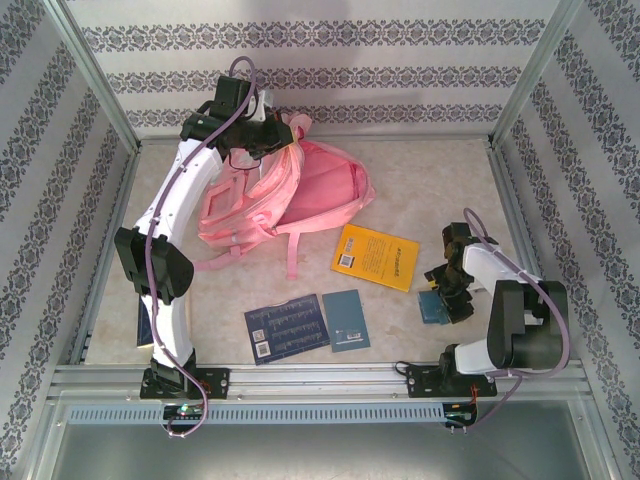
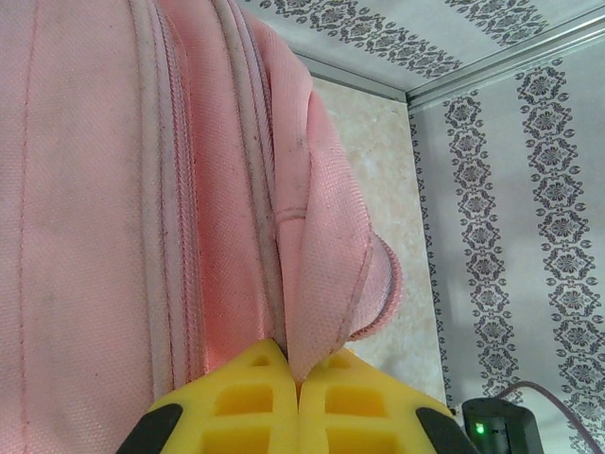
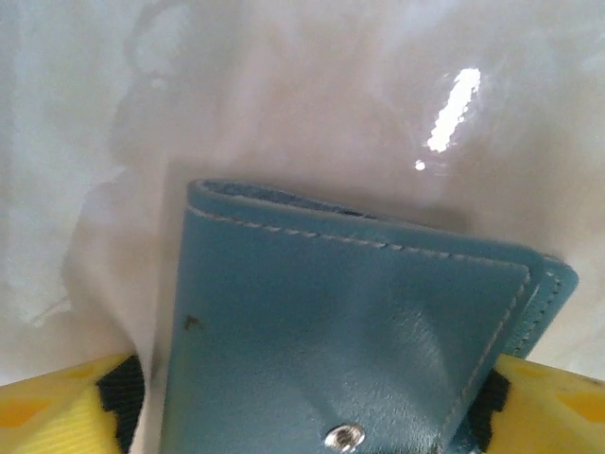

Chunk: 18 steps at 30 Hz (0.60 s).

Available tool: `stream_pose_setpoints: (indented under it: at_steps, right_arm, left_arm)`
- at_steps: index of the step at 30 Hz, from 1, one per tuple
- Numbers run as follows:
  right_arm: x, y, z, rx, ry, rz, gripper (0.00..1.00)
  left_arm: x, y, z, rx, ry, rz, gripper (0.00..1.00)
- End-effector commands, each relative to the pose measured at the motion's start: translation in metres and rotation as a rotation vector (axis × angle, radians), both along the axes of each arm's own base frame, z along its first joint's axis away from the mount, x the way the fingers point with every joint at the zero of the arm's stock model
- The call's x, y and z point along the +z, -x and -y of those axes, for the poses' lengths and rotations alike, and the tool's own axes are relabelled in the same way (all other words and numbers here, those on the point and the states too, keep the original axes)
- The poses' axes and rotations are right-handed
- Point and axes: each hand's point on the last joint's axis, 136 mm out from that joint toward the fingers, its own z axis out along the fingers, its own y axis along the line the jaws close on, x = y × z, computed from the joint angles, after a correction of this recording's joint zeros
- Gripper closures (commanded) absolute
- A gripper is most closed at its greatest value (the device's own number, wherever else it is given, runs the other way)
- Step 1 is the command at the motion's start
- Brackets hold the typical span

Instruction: Pack the student bag

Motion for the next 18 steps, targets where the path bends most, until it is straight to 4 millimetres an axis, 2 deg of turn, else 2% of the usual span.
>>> stream_pose_setpoints:
  at_steps: [1,6,10,15,18]
  right_arm:
    - [-0.011,0.007,0.004,-0.02,0.019,-0.044,0.21]
    - [-0.008,0.01,0.007,-0.005,0.039,-0.034,0.37]
    - [0.006,0.004,0.012,0.031,0.079,-0.008,0.41]
    - [0.04,-0.015,0.011,0.103,0.145,0.073,0.42]
    - [0.067,-0.036,0.001,0.205,0.186,0.161,0.4]
  left_arm:
    - [0.025,-0.004,0.008,-0.025,0.041,0.095,1.0]
    - [0.025,-0.005,0.008,-0.024,0.039,0.097,1.0]
    - [0.024,-0.006,0.009,-0.023,0.038,0.096,1.0]
    - [0.025,-0.008,0.009,-0.023,0.042,0.098,1.0]
    - [0.025,-0.009,0.01,-0.022,0.045,0.098,1.0]
